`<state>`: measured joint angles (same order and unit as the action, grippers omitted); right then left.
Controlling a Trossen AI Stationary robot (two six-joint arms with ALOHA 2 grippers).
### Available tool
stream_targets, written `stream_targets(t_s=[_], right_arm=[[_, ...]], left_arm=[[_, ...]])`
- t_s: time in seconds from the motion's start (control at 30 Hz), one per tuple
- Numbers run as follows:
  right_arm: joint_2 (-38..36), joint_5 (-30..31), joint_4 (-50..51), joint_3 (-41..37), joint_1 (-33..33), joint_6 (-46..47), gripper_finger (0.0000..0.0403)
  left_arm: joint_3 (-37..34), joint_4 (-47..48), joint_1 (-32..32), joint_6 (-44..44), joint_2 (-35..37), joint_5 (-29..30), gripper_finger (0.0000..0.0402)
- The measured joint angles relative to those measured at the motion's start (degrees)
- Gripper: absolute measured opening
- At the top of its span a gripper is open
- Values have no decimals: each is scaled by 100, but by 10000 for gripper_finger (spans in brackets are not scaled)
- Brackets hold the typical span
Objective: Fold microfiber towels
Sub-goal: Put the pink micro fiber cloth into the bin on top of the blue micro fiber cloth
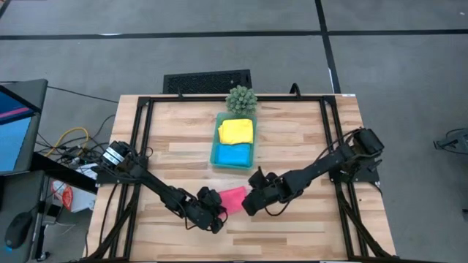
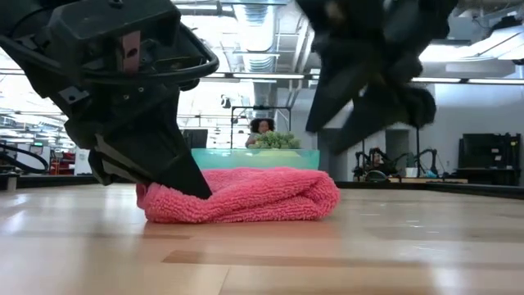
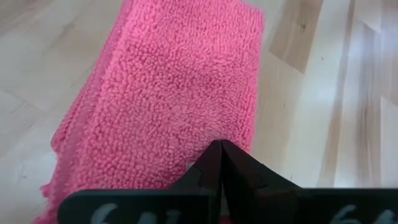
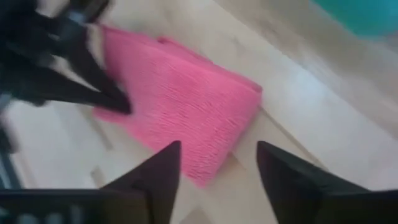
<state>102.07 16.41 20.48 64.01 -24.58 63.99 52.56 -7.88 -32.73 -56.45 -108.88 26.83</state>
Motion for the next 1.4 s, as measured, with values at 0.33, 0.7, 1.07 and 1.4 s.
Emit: stream_targets(t_s=[0.33, 0.7, 1.07, 1.4], right_arm=[[929, -599, -1167, -2, 149, 474, 306], [1013, -901, -1018, 8, 212, 178, 171], [522, -698, -437, -9, 270, 50, 171], [201, -600, -1623, -2, 98, 146, 280]], left_arm=[[0, 72, 0, 26, 0, -1, 0], [0, 179, 4, 128, 7, -114, 0], [0, 188, 4, 125, 7, -141, 0], [0, 187, 9, 127, 7, -204, 0]])
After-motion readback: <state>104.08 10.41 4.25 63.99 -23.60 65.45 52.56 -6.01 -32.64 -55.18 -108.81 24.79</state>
